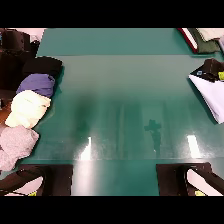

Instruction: Fold the shirts.

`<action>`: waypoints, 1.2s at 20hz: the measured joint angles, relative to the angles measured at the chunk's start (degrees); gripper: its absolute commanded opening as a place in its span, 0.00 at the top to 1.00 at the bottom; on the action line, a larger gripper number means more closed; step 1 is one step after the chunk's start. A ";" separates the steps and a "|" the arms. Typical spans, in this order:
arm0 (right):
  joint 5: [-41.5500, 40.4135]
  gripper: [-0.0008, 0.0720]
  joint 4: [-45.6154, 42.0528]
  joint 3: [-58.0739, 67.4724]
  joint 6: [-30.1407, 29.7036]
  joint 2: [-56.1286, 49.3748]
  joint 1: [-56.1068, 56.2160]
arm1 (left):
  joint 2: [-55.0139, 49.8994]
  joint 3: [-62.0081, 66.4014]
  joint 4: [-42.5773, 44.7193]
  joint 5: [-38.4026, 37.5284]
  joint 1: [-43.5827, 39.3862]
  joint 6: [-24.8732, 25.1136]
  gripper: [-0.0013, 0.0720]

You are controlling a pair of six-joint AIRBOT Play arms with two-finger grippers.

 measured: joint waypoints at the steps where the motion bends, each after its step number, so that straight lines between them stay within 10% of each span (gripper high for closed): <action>1: 0.04 0.96 0.00 0.00 0.00 0.02 0.02 | 0.00 0.00 0.00 0.00 0.00 -0.02 0.94; 15: 0.15 0.96 -0.02 0.00 -0.02 0.04 0.09 | 0.00 0.00 -0.02 0.70 0.00 0.00 0.94; 18: 0.15 0.96 0.00 0.00 -0.02 0.04 0.09 | -0.59 -0.04 0.81 4.79 0.00 0.83 0.14; 24: 1.46 0.96 0.00 0.00 -0.02 0.04 0.15 | -10.03 -0.66 8.66 12.94 1.90 1.36 0.13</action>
